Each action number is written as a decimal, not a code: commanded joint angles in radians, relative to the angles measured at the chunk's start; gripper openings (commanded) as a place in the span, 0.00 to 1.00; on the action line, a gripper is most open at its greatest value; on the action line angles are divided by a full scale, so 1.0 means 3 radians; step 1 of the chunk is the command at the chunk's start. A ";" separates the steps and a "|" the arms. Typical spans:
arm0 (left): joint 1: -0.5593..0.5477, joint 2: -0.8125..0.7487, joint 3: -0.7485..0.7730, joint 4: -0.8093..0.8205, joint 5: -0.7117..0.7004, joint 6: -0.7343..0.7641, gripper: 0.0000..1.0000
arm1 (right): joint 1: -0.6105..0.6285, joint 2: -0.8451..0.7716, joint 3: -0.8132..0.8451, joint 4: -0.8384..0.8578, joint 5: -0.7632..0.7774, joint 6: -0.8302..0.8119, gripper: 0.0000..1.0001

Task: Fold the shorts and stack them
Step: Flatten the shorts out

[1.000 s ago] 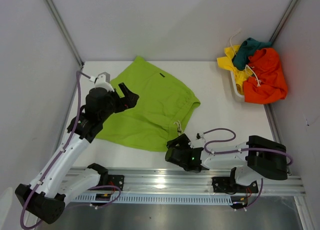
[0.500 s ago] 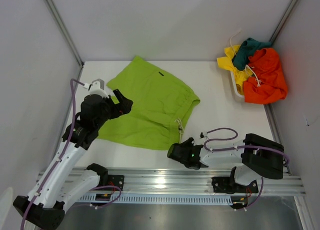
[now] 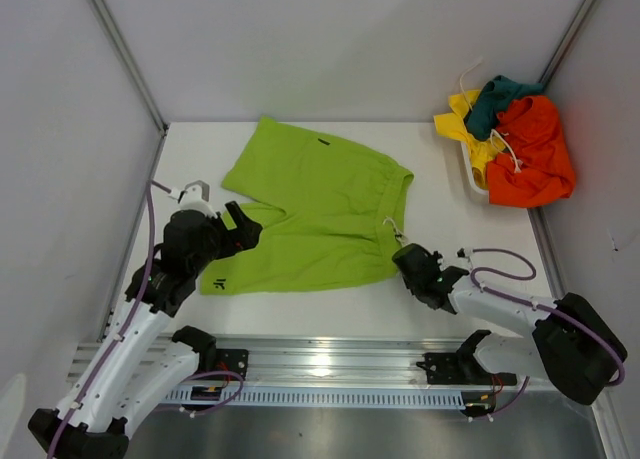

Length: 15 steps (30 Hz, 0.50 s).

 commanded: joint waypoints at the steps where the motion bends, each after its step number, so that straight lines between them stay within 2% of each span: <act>1: 0.0030 -0.0066 -0.0071 0.0057 0.0016 -0.0031 0.99 | -0.0542 -0.0009 0.0190 0.0274 -0.0352 -0.1045 0.22; 2: 0.0030 -0.0066 -0.0072 0.0037 -0.0020 -0.0052 0.99 | -0.0630 0.0037 0.0267 0.0213 -0.0430 -0.1340 0.34; 4: 0.0030 -0.0127 -0.0082 0.0016 -0.0091 -0.0062 0.99 | -0.0733 0.0139 0.0375 0.0120 -0.0543 -0.1501 0.58; 7: 0.0030 -0.0255 -0.0143 -0.0014 -0.0194 -0.0067 0.99 | -0.0754 0.0037 0.0299 0.0247 -0.0569 -0.1624 0.72; 13: 0.0030 -0.0429 -0.0209 -0.0137 -0.0322 -0.0143 0.99 | -0.0708 -0.0188 0.0089 0.0223 -0.0666 -0.1492 0.75; 15: 0.0030 -0.0480 -0.0240 -0.0188 -0.0342 -0.0174 0.99 | -0.0581 -0.0224 0.0089 0.0161 -0.0630 -0.1405 0.75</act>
